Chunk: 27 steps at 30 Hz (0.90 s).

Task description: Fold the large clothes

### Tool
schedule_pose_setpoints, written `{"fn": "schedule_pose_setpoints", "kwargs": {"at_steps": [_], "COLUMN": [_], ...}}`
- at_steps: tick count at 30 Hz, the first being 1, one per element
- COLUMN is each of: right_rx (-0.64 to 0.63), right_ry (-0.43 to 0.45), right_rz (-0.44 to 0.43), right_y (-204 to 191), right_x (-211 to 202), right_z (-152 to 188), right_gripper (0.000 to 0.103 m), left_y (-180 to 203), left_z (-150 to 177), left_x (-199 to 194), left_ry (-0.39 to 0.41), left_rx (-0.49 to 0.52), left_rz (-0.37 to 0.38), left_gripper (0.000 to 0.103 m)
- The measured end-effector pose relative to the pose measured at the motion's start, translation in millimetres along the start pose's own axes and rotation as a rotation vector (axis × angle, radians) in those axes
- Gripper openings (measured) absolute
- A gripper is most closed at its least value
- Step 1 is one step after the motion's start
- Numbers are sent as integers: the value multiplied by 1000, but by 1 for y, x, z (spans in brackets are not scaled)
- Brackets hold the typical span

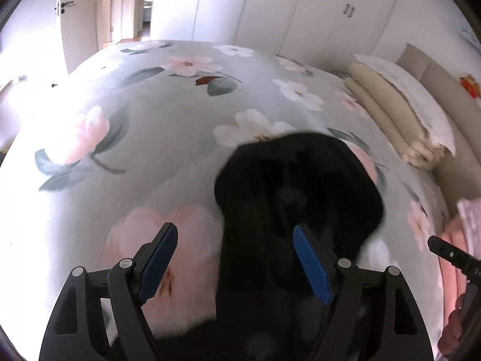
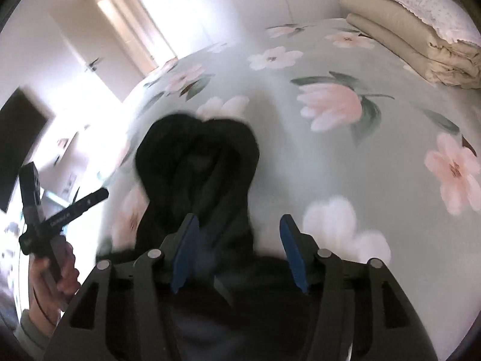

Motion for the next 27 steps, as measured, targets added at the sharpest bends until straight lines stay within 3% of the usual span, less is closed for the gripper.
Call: {"fn": "schedule_pose_setpoints", "kwargs": {"at_steps": [5,9,11,12,13,14,15,17,20,23,25,26,27], "right_rx": [-14,-16,-9,-10,-14,-26,-43,-51,-120,-110,-66,-41,-2], "right_ry": [-32,-80,-91,-101,-103,-102,-89,-21,118,106,26,-43,-123], "right_rz": [17,17,26,31,39,59,85,78,40,10,41,62,82], "right_y": [9,14,16,16,16,14,11,9,-1,14,38,51,68], "right_x": [60,103,119,127,132,135,133,114,66,67,97,118,143], "right_z": [-27,-28,-30,-32,-34,-36,-40,-46,-42,-28,-17,-10,1], "right_gripper": [60,60,60,59,44,25,17,10,9,9,9,9,9], "left_y": [8,12,10,9,7,3,0,-9,-38,-48,-48,-49,-52], "left_z": [-18,-22,-27,-30,-32,-34,-37,-37,-27,-8,14,25,34], "left_x": [62,101,115,123,128,126,119,90,20,32,82,109,130], "left_ry": [-52,-71,-73,-89,-111,-102,-67,5,166,97,-69,-158,-218], "left_rx": [37,57,42,34,24,-2,-14,-39,-98,-57,-2,14,10], "left_rz": [-35,-44,-49,-34,-2,31,42,63,192,230,181,131,131], "left_gripper": [81,80,64,30,10,9,7,7,7,11,11,14,16]}}
Point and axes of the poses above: each gripper's, at about its wrist camera, not at the fingertips, and x roughly the way its jaws point, y to its right, z to its underside, the point moved 2 cm from there along x, roughly the way its jaws point, and after that the axes turned 10 degrees about -z, right-handed, at the moved point
